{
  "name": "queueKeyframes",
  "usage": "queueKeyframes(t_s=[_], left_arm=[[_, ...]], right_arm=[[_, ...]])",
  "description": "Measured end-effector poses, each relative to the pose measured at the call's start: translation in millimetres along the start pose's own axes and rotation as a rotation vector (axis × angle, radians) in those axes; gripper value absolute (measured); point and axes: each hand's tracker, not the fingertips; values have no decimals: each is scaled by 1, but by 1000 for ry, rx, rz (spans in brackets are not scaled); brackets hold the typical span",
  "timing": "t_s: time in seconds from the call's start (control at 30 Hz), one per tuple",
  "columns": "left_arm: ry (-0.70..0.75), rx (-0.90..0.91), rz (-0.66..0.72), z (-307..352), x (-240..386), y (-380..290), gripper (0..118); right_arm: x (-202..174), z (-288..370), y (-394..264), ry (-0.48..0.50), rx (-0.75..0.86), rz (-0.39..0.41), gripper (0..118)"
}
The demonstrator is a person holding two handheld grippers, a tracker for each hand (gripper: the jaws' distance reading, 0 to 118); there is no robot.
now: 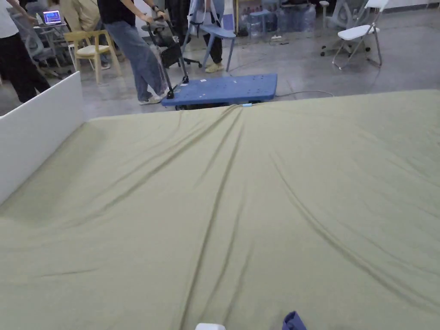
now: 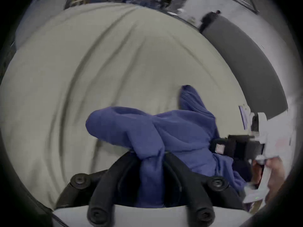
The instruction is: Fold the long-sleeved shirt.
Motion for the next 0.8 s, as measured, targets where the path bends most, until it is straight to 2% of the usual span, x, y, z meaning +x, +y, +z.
queueKeyframes(t_s=[0.07,0.17,0.27,0.37,0.43,0.57,0.7,0.8], left_arm=[[-24,30,-8,18,2,-5,11],[-95,89,107,52,-25,-4,11],[-209,134,189,90,-49,-14,10],[-63,152,128,124,-76,-23,10],[-23,160,190,145,-112,-28,10],[142,168,328,186,-200,-42,10],[363,106,364,214,-289,-50,10],[449,89,397,226,-338,-54,10]], right_arm=[[-12,0,-1,-47,8,11,2],[-39,0,-3,-143,20,81,2],[-81,-5,-3,-100,18,137,2],[-132,-18,-3,-30,6,211,2],[-171,-27,-8,2,12,255,2],[-252,-46,-17,153,-32,344,2],[-325,-66,-34,247,-62,446,2],[-359,-79,-45,282,-81,475,2]])
